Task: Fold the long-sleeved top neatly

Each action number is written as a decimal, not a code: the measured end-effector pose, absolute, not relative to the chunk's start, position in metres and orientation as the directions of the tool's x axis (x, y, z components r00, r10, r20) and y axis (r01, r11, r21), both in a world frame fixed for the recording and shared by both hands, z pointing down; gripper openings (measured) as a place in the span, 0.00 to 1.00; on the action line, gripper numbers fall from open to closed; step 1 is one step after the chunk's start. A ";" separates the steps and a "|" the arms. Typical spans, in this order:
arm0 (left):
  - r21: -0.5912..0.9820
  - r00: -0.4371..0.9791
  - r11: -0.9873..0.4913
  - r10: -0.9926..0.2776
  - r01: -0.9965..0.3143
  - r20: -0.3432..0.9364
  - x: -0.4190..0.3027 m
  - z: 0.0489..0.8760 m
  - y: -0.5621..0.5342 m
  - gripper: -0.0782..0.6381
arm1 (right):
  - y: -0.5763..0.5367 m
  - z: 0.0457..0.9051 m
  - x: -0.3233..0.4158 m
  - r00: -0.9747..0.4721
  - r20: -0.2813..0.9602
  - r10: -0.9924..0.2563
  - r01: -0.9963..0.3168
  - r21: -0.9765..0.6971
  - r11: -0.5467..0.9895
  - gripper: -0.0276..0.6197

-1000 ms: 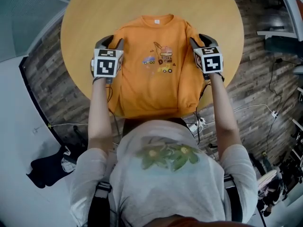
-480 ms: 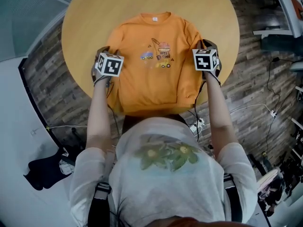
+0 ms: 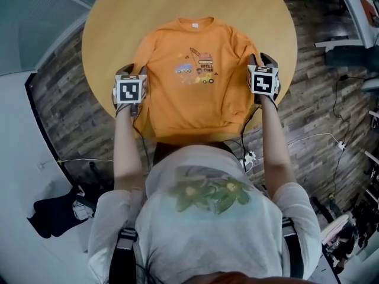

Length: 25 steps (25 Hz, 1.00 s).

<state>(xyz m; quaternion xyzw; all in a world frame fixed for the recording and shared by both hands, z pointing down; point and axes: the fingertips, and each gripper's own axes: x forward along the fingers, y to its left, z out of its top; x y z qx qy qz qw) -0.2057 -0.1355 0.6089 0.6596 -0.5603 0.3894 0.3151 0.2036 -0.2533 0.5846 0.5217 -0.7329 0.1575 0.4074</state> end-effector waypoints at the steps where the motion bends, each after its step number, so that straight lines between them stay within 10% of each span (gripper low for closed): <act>1: -0.017 0.066 -0.159 -0.501 -0.987 0.863 -0.207 0.606 -0.128 0.32 | -0.244 0.583 0.202 -0.134 0.758 -0.638 -0.887 0.195 0.419 0.22; 25: -0.011 0.076 -0.140 -0.598 -0.990 0.798 -0.237 0.552 -0.035 0.32 | -0.091 0.572 0.132 -0.279 0.773 -0.570 -0.861 0.062 0.505 0.27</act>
